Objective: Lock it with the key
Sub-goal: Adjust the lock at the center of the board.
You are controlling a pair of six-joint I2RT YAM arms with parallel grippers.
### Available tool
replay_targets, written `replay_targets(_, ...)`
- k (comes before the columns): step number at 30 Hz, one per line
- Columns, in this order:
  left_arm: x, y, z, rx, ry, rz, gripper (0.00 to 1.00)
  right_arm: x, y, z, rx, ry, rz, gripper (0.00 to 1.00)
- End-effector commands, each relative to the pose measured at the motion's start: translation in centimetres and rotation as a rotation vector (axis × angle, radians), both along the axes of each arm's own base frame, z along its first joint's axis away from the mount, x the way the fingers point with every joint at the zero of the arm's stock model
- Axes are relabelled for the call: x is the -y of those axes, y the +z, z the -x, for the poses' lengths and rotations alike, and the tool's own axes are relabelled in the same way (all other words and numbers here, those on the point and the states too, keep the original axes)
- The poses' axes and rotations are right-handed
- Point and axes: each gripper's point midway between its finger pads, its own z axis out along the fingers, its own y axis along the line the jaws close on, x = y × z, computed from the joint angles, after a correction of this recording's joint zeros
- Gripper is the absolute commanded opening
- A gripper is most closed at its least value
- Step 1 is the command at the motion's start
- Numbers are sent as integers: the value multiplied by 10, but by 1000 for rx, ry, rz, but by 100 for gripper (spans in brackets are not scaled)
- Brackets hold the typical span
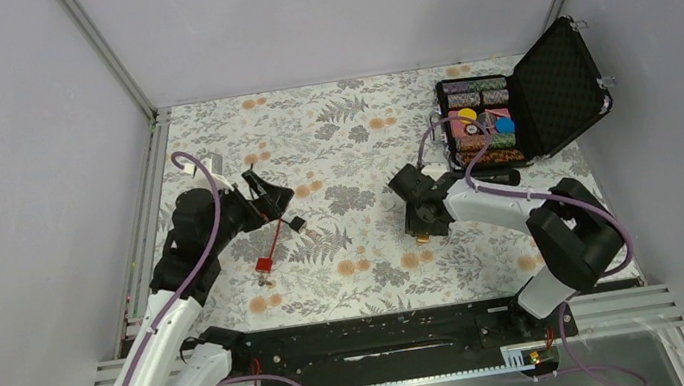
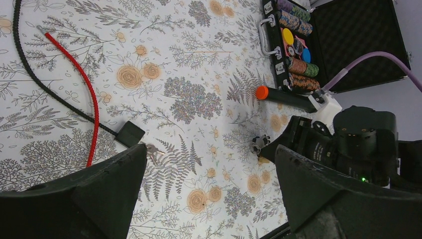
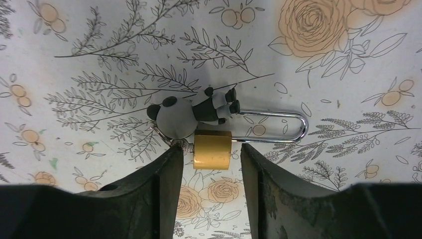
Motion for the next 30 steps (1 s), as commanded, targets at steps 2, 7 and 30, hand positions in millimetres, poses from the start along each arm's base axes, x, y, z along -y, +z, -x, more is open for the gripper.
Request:
replay_targets(2,3,6,-3,29,-10,5,99,-1,-12,11,-56,27,31,53)
replay_targets(7,3,4,-4,25,-10,4,99,-3,-15,10,-54,32,27,50)
replay_targets(30,5,4,0,22,-23,-4,99,5,20,5,83,-78,18,58)
